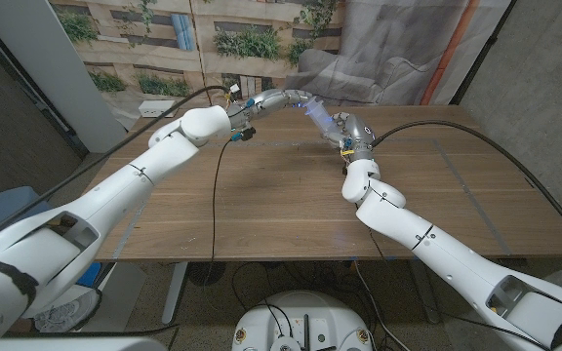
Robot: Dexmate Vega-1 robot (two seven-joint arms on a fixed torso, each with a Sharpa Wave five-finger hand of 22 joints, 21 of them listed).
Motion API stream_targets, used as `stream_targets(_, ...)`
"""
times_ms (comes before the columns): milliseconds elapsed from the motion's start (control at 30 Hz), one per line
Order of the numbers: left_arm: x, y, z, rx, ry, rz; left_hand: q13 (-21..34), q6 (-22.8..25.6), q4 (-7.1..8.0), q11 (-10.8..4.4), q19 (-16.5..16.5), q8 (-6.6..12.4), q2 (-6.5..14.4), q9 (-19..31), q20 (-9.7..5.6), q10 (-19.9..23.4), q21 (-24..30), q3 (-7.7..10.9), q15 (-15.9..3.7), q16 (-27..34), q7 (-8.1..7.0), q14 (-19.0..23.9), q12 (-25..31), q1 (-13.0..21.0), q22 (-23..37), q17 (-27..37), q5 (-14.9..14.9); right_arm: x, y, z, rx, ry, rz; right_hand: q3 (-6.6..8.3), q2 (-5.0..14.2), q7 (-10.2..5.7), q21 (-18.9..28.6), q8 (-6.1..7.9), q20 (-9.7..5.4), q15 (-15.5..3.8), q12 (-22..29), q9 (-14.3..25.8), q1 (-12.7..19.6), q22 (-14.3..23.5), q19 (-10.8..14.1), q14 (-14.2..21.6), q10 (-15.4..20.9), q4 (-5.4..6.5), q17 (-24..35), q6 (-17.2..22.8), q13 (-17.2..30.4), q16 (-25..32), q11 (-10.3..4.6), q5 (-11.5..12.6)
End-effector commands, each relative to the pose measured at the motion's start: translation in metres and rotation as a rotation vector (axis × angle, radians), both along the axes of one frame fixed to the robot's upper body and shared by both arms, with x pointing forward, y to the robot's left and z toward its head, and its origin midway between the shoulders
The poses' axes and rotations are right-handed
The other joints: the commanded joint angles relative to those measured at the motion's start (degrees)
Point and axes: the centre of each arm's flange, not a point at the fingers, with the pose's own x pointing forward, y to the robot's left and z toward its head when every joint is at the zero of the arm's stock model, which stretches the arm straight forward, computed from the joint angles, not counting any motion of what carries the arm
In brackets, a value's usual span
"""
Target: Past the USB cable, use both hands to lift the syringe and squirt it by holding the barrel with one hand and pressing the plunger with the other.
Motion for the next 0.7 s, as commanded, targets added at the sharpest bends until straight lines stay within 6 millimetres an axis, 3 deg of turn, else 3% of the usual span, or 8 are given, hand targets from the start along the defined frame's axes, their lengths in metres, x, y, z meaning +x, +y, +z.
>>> stream_targets(33,-0.004,0.016,0.008,-0.022,-0.053,0.072,-0.01,0.46,0.05,0.04,-0.19,0.18,4.05,0.04,-3.16,0.01,0.38,0.23,-1.79,-0.21,-0.20,-0.17,0.03,-0.44,0.25,0.07,0.37,0.002,-0.003,-0.010,-0.012,0.034,-0.003,-0.03,8.20,-1.79,0.27,-0.07,-6.12,-9.92,-0.07,0.36,7.45,0.08,0.44,1.44,3.12,0.31,0.26,2.11,0.27,-0.15,-2.85,0.36)
stream_targets(700,-0.005,0.055,-0.002,-0.195,-0.035,0.145,0.01,0.61,-0.26,0.10,-0.14,0.19,4.05,0.05,-3.17,-0.31,0.40,0.47,-1.50,-0.29,-0.24,-0.44,-0.04,-0.10,0.25,-0.03,0.37,0.000,-0.022,-0.007,-0.117,0.083,-0.064,-0.37,8.35,-1.87,0.17,-0.52,-5.88,-9.81,-0.54,0.42,6.86,0.07,0.11,1.08,2.80,0.51,0.39,2.04,0.58,-1.02,-2.85,0.40)
